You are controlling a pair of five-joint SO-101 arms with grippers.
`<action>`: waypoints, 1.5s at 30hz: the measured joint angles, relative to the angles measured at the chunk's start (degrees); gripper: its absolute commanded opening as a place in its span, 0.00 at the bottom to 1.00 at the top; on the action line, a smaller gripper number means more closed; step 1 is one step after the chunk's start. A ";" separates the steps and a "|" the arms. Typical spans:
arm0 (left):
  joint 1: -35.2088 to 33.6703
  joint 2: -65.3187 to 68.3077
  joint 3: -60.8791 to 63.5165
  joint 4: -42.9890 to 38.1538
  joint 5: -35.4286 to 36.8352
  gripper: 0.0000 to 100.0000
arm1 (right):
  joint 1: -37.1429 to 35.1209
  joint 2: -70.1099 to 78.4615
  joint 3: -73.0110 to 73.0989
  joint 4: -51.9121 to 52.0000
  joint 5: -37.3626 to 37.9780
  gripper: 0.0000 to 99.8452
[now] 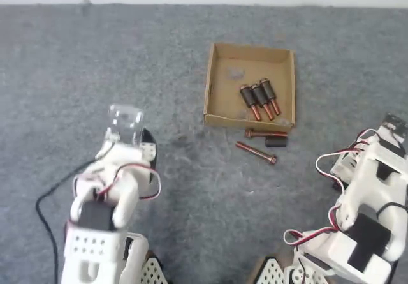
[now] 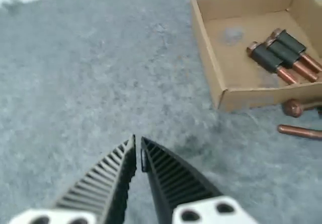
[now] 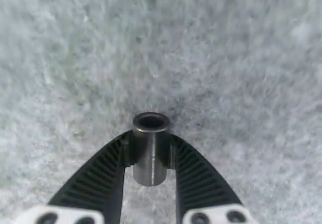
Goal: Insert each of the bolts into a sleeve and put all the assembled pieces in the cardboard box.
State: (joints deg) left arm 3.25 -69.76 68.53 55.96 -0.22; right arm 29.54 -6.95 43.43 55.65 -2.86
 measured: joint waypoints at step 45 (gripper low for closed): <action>35.16 88.35 -51.96 -6.51 -45.19 0.18 | 0.00 0.00 0.88 -0.88 0.00 0.01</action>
State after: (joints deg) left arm 38.42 18.59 16.57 49.45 -45.41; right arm 29.54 -6.95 44.31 54.77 -2.86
